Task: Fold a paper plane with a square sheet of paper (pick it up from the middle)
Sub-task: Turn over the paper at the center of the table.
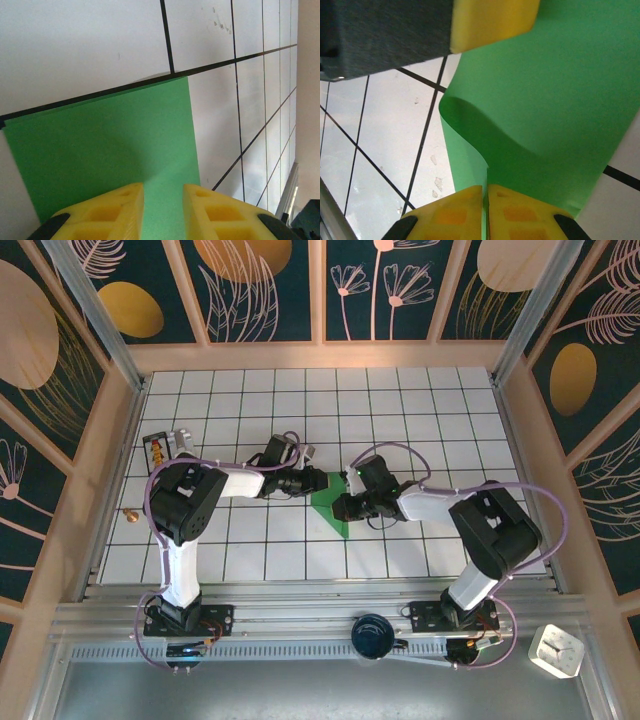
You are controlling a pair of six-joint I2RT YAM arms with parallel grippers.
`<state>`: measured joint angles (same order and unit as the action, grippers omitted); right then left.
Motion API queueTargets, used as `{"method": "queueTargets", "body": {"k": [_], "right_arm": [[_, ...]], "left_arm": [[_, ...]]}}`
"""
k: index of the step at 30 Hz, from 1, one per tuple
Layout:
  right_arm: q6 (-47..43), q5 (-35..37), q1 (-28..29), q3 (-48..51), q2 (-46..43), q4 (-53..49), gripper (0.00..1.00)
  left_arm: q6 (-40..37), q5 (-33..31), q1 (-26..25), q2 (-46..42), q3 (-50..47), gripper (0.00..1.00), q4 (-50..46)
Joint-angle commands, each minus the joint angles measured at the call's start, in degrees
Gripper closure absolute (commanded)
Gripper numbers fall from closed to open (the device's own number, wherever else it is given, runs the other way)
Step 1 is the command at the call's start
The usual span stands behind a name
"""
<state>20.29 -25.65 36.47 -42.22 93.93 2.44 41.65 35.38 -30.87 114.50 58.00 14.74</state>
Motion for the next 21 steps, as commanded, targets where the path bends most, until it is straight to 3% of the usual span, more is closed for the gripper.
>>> {"method": "queueTargets", "body": {"k": [1, 21], "right_arm": [[-0.2, -0.6, -1.0, -1.3, 1.2, -0.1, 0.89], [-2.7, 0.7, -2.4, -4.4, 4.2, -3.0, 0.90]], "left_arm": [[-1.4, -1.1, -0.1, 2.0, 0.1, 0.73, -4.1], [-1.6, -1.2, 0.0, 2.1, -0.1, 0.73, -4.3]]}}
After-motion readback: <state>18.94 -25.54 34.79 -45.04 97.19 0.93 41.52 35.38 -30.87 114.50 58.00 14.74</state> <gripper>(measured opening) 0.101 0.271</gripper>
